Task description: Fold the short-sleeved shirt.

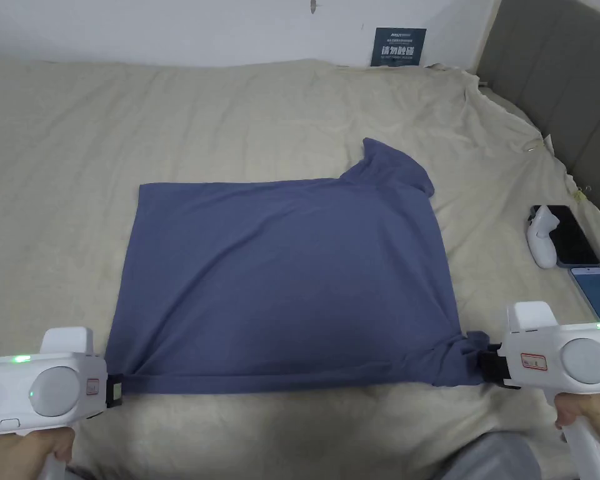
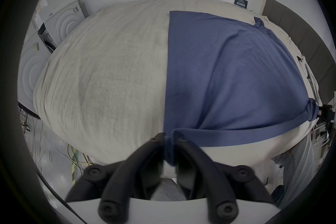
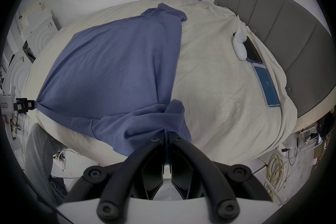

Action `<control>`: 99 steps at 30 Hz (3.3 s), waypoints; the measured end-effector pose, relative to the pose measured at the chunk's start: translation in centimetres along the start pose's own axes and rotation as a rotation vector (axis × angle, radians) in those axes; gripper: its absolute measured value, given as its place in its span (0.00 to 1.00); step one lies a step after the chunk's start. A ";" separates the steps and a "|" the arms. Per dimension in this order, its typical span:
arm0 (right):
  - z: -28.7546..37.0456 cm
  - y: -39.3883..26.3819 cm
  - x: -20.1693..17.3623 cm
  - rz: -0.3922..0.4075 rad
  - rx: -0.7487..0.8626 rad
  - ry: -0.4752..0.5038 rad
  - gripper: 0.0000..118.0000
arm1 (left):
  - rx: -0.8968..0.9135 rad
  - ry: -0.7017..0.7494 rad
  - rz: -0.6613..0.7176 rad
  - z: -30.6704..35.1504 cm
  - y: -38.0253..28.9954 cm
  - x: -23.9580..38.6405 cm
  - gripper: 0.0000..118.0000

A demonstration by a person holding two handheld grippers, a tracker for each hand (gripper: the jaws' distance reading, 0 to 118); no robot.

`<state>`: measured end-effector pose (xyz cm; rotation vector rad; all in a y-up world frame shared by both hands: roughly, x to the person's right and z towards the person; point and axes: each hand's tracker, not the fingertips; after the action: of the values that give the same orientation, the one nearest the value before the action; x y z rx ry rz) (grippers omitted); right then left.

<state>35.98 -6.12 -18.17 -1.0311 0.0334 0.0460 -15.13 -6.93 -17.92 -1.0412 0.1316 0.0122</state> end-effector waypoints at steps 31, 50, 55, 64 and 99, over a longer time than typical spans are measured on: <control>11.7 1.4 -6.0 -0.148 0.773 -0.114 0.04 | 0.781 -0.058 0.018 10.4 2.8 5.4 0.08; 11.6 2.6 -5.3 -0.144 0.645 -0.096 0.00 | 0.774 -0.056 0.024 10.2 3.1 4.9 0.00; 10.8 3.7 -3.9 -0.156 0.402 -0.069 0.23 | 0.770 -0.051 0.010 10.0 3.0 5.3 0.00; 4.2 2.1 -2.8 -0.041 0.055 -0.103 0.93 | 0.758 -0.055 -0.001 10.4 3.1 6.3 0.00; 1.2 -0.4 -1.1 -0.165 0.029 -0.094 0.02 | -0.050 0.031 -0.074 1.6 0.2 -0.7 0.95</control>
<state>34.95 -5.36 -17.14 -0.9985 -0.1358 -0.0564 -15.70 -5.41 -17.16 -1.0959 0.1214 -0.0676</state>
